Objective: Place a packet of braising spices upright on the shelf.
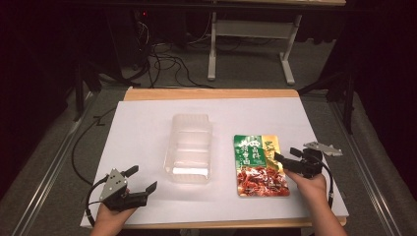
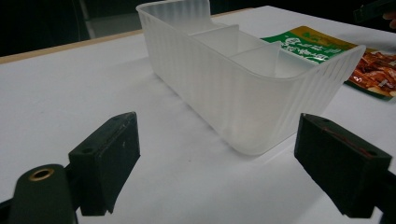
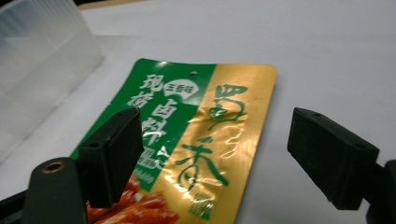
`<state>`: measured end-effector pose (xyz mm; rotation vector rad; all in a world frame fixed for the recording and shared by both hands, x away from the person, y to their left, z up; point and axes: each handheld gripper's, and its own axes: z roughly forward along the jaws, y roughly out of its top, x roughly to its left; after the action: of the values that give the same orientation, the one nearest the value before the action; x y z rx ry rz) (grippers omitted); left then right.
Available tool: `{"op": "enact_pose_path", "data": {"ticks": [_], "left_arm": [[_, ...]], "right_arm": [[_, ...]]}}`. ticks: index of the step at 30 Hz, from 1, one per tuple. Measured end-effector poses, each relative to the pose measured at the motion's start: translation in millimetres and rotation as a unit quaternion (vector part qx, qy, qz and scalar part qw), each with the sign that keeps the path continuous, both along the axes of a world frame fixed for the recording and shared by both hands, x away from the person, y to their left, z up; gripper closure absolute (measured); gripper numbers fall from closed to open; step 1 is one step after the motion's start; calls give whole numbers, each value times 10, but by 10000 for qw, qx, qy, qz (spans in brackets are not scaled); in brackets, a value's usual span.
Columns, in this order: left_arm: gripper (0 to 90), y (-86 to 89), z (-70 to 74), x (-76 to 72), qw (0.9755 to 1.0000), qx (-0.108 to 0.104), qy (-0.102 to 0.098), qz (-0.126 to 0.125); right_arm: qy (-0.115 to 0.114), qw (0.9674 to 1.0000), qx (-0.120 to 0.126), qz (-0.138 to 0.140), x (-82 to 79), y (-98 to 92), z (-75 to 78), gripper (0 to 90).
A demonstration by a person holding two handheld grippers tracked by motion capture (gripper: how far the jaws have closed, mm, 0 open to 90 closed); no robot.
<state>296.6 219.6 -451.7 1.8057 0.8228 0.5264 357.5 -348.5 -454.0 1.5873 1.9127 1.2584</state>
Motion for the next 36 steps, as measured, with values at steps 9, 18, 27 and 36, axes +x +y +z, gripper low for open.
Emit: {"op": "enact_pose_path", "data": {"ticks": [9,18,27,36], "left_arm": [[149,-8,17,-6,10000,-18,-34,-22],[150,-18,11,-6,10000,28,-29,-52],[149,-20,1,4,10000,10,-9,-69],[149,-27,-3,6,9999,40,10,-101]], "right_arm": [[336,9994,43,-87,303,-60,-71,239],[614,9980,108,-72,575,-11,-144,307],[826,9958,399,-10,705,-34,-249,409],[920,9916,894,177,708,-70,-267,512]]}}
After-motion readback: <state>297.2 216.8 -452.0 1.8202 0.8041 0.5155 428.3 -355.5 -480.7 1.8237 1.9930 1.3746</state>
